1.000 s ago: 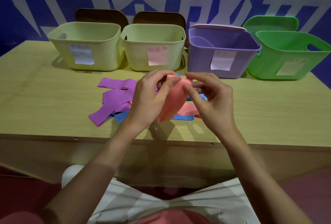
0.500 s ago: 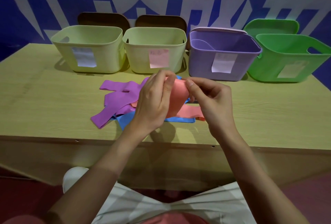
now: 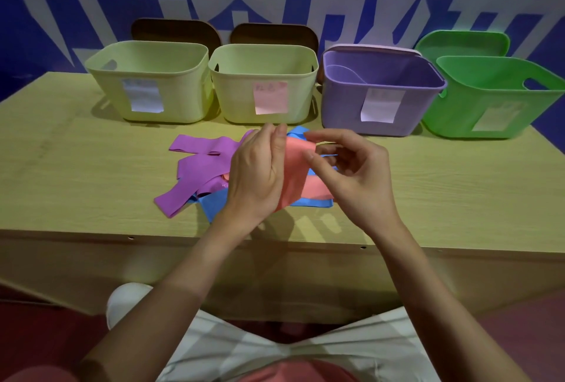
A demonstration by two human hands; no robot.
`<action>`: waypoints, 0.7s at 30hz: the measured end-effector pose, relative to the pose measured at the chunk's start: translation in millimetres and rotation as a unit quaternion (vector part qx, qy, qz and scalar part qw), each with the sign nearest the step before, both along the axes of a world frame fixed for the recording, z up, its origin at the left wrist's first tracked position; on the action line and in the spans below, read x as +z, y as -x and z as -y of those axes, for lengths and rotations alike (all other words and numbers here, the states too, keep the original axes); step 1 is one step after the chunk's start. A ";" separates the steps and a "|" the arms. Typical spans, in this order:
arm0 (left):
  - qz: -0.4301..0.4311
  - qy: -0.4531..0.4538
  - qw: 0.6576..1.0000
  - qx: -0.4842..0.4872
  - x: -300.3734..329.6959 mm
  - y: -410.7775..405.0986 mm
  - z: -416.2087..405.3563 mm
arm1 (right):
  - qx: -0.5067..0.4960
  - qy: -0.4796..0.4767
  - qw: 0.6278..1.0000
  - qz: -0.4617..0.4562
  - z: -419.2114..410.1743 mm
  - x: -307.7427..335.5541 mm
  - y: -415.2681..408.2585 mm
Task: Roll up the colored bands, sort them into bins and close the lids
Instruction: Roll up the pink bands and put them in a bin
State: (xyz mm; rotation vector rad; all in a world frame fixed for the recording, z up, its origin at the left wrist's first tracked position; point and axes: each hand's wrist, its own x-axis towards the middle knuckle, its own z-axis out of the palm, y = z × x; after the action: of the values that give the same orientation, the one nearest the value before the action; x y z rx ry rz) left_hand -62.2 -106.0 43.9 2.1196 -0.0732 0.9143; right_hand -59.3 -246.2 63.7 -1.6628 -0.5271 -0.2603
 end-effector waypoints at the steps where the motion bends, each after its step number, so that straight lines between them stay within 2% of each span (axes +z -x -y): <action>1: -0.004 -0.002 1.000 -0.003 0.1 0.0 -0.3 | -0.002 0.003 1.000 0.012 0.2 -0.8 -0.4; 8: -0.003 -0.020 1.000 -0.002 0.4 -1.0 -2.3 | -0.005 -0.020 1.000 0.012 0.9 -3.6 -3.4; 16: 0.018 -0.080 0.997 0.007 7.5 0.8 -5.4 | 0.006 -0.076 0.992 -0.099 2.4 2.4 -1.9; 21: 0.054 -0.105 0.993 -0.001 6.5 0.3 -4.9 | 0.020 -0.073 0.991 -0.113 4.8 2.7 -3.2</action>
State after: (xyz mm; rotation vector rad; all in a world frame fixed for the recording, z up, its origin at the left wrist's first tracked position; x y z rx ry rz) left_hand -62.5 -101.2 50.4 2.2606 -0.2363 1.0609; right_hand -56.1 -250.9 66.4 -1.5140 -0.3605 -0.0769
